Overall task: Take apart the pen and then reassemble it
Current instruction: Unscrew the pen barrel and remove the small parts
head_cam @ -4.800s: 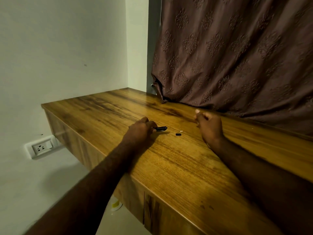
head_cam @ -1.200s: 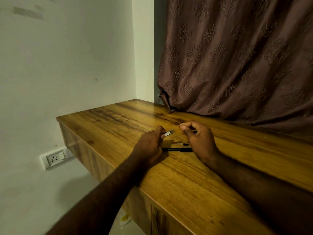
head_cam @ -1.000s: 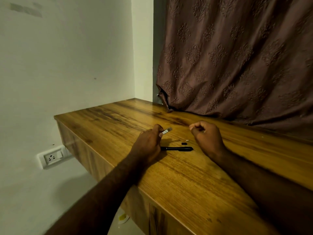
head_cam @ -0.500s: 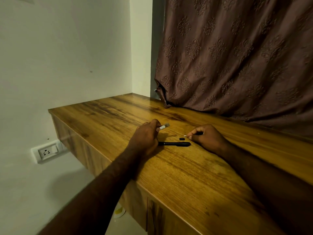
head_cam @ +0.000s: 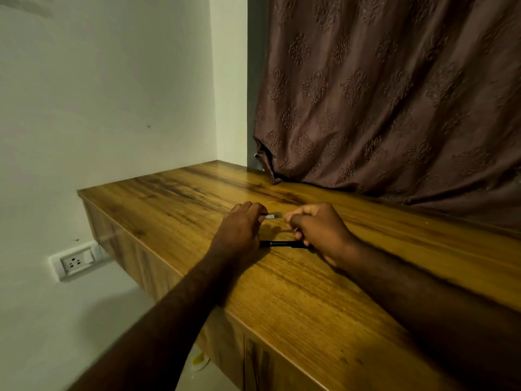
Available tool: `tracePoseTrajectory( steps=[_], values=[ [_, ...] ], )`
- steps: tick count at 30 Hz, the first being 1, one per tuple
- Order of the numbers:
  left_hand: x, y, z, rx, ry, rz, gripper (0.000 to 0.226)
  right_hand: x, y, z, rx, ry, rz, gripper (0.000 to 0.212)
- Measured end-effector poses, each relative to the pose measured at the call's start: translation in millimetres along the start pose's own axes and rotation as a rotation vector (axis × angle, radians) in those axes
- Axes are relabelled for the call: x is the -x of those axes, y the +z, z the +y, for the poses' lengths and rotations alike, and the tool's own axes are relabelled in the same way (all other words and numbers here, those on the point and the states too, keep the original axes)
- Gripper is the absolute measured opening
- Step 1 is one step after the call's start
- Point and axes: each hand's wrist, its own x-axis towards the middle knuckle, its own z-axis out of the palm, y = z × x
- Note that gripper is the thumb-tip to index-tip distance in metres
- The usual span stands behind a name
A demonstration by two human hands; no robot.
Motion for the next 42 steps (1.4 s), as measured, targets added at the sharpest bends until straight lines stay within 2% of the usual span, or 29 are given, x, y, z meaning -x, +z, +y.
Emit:
tracePoseTrajectory(
  steps=[5,13,17,20,25,30,35,42],
  values=[
    [0.5,-1.6,-0.2,-0.053,0.047,-0.023,0.036,2.9,4.1,-1.4,-0.051,0.151,-0.068,0.017],
    [0.8,-4.6,3.2,-0.078,0.044,-0.035,0.041,-1.4,-1.1,-0.3,-0.146,0.173,-0.070,0.014],
    [1.2,-8.7,8.9,-0.046,0.027,-0.004,0.060,2.2,0.5,-2.9,-0.206,0.208,-0.133,0.017],
    [0.4,-9.5,6.6,-0.060,0.050,0.006,0.054,5.4,2.8,-5.0,-0.275,0.242,-0.176,0.019],
    [-0.3,-7.2,0.5,-0.038,0.051,0.027,0.031,9.9,9.4,-2.8,-0.371,0.236,-0.164,0.015],
    [2.1,-6.9,2.6,-0.021,0.023,0.033,0.041,14.6,12.9,-0.7,-0.402,0.227,-0.156,0.020],
    [1.1,-5.6,0.1,-0.010,0.031,0.036,0.028,18.8,13.4,-2.4,-0.412,0.227,-0.155,0.024],
    [2.2,-5.6,2.0,-0.007,0.041,0.028,0.033,22.1,15.3,-3.2,-0.389,0.212,-0.160,0.024]
  ],
)
